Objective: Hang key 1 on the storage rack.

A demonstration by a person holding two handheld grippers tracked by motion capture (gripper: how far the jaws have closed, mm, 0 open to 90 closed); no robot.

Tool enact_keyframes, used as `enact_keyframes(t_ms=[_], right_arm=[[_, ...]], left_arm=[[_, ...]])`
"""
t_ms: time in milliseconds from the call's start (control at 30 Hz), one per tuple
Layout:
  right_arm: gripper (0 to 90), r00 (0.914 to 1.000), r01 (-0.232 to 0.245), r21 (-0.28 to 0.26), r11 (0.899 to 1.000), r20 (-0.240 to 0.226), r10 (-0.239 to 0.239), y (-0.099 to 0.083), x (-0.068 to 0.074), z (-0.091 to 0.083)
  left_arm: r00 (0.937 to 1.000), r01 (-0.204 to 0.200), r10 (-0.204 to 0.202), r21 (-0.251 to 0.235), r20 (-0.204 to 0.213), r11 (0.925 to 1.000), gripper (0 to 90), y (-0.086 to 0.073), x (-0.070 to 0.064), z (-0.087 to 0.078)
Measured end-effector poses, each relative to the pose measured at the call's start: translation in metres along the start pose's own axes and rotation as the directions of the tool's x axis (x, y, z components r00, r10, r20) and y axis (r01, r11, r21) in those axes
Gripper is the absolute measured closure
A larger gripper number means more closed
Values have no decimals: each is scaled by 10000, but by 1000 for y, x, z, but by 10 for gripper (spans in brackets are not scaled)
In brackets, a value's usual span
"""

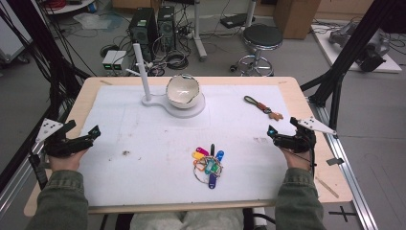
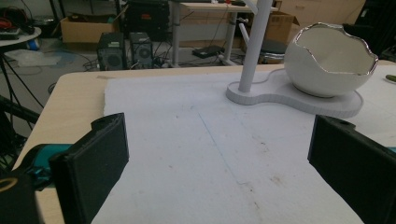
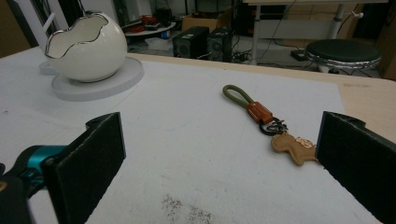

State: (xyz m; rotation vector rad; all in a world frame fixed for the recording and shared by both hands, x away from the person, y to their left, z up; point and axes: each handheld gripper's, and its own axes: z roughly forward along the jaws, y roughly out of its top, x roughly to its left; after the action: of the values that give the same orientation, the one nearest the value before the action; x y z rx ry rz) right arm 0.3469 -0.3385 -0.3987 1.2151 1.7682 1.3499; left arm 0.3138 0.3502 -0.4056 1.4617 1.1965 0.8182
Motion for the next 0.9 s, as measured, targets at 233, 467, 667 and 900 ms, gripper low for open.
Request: enact_keyframes(t_ms=[233,467,667,900], right_arm=[[9,10000,-21,27,10000,63,21,-1,0,0],[10,9999,-43,187,9998,99,41,-1,0,1],[10,9997,-92,403,9991,214,83,0,-1,1],[10,9996,24,502,9987,295,-38,10,-1,6]], left_arm=[[9998,-37,38,-40,209,10000,56,0,-1,1],[9998,-20,22,-55,204,10000,56,0,0,1],[9997,-103,105,-84,232,9999,56,0,-2,-1],[9997,-129,130,-30,214,9999,56,-1,-3,-1]])
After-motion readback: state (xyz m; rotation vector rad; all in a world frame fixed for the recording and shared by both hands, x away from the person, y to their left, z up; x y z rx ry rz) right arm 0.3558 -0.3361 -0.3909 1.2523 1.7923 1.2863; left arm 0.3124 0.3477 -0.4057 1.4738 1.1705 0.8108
